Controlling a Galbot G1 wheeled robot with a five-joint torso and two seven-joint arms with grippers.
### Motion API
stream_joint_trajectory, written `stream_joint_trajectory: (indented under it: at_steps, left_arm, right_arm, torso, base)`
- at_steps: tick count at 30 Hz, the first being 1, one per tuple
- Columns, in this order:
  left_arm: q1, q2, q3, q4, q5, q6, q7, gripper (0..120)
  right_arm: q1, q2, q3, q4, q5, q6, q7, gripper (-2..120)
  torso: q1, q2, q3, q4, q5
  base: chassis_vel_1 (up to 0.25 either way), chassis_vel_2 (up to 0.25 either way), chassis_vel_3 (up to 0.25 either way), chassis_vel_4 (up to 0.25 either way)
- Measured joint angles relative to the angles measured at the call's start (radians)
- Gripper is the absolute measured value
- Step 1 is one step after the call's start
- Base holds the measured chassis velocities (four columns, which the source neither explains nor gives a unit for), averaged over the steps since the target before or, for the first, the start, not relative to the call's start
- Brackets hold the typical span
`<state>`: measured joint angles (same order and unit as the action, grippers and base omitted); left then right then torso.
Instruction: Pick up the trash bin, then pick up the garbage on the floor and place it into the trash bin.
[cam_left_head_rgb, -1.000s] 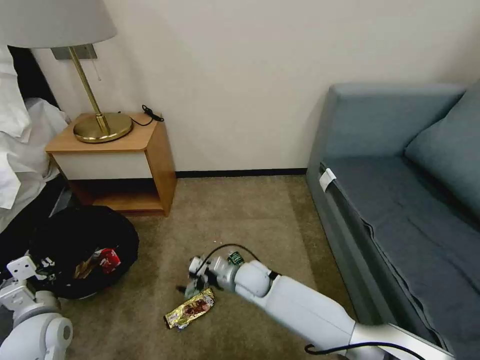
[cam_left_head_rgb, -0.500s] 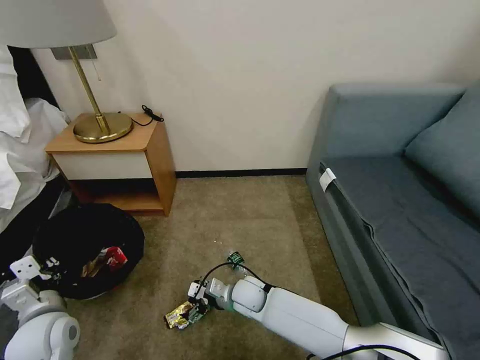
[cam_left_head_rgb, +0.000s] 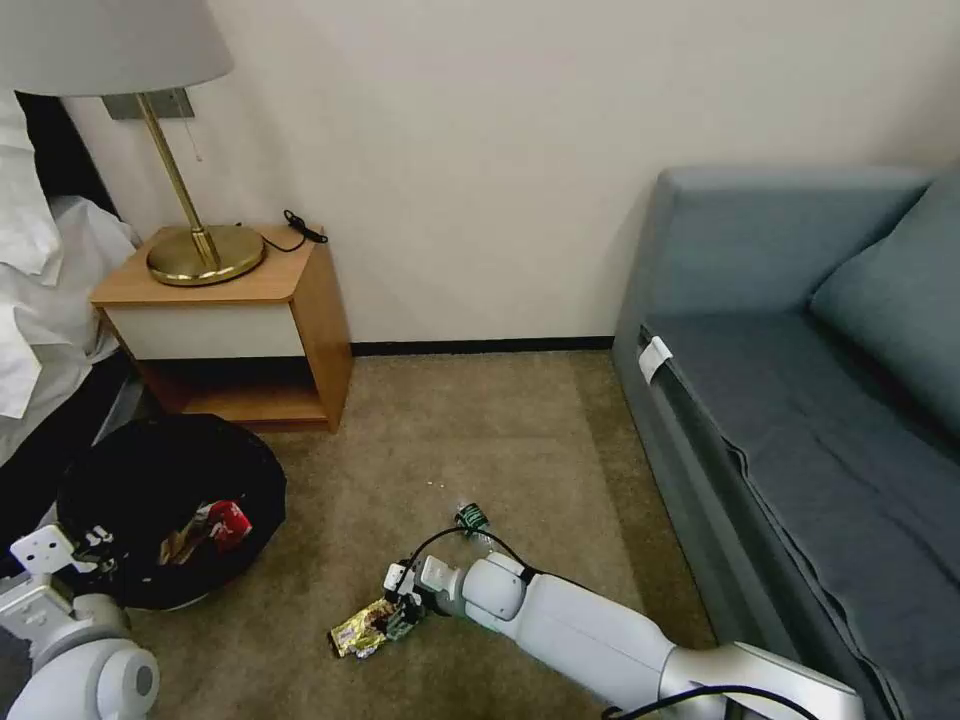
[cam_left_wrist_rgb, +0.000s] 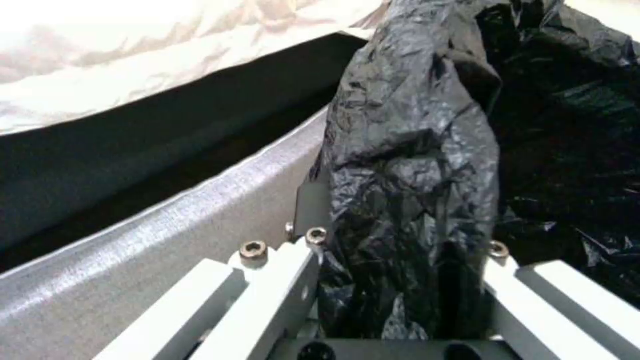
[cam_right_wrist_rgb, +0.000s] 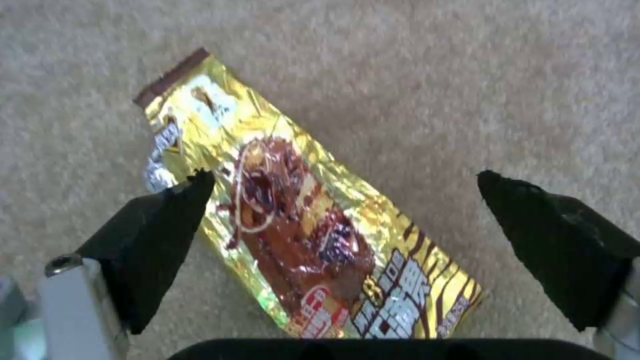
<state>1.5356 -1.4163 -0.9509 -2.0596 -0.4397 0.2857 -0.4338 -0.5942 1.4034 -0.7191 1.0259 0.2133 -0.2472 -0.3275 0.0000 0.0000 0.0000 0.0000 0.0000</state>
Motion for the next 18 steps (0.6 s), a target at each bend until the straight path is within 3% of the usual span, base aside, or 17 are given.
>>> stream_joint_trajectory:
  at_steps: [18]
  left_arm:
    - [-0.007, -0.012, 0.023, 0.0, 0.022, -0.001, -0.002, 4]
  right_arm:
    - [-0.013, 0.039, 0.018, -0.09, -0.026, 0.027, 0.007, 100]
  torso:
    - [0.0, 0.0, 0.0, 0.0, 0.0]
  base:
    - [0.0, 0.0, 0.0, 0.0]
